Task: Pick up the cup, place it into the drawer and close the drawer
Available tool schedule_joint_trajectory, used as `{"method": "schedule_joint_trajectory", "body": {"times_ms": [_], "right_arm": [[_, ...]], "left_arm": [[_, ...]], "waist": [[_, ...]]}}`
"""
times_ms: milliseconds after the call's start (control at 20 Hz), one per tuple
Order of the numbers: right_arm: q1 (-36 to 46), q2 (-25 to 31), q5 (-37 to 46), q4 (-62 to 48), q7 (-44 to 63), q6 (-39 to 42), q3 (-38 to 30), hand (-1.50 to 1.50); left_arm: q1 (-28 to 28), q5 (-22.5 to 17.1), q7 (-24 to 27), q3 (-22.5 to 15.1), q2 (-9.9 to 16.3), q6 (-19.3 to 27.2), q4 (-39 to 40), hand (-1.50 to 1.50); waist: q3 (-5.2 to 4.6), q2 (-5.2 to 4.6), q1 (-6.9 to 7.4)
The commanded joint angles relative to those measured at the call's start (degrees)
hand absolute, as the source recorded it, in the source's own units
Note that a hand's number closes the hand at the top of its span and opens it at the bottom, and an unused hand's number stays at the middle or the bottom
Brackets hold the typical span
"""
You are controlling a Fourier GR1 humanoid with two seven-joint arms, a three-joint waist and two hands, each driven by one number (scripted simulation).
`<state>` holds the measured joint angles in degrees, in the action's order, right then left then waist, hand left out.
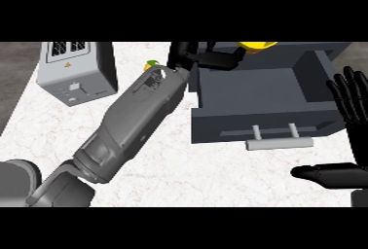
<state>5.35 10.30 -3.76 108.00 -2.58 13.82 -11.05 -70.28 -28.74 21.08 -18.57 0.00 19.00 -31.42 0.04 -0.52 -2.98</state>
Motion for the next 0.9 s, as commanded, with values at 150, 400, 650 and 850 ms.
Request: {"method": "schedule_joint_trajectory", "body": {"times_ms": [150, 400, 650, 850], "right_arm": [[3.4, 0.9, -0.5, -0.7, 2.4, -0.7, -0.9, -1.50], [-1.0, -0.6, 1.0, 0.2, -0.5, 0.0, 1.0, -1.50], [1.5, 1.5, -1.1, -0.6, -0.4, 1.5, -0.9, -1.50], [4.5, 2.0, -1.7, -2.8, 0.4, 1.8, -0.8, -1.50]], "left_arm": [[-3.5, -2.3, -2.2, -7.3, 0.0, 3.6, 5.9, 1.50], [-1.2, -4.3, -4.8, -14.6, 0.0, 4.0, 4.7, -1.50], [-3.9, -3.5, -7.2, -18.6, 0.0, 6.2, 9.0, -1.50], [-1.7, -5.6, -8.1, -23.2, 0.0, 12.8, 2.8, -1.50]], "waist": [[0.01, -0.18, -0.39], [0.02, -0.18, -1.16], [0.06, -0.69, -2.48], [0.06, -0.60, -2.64]]}}
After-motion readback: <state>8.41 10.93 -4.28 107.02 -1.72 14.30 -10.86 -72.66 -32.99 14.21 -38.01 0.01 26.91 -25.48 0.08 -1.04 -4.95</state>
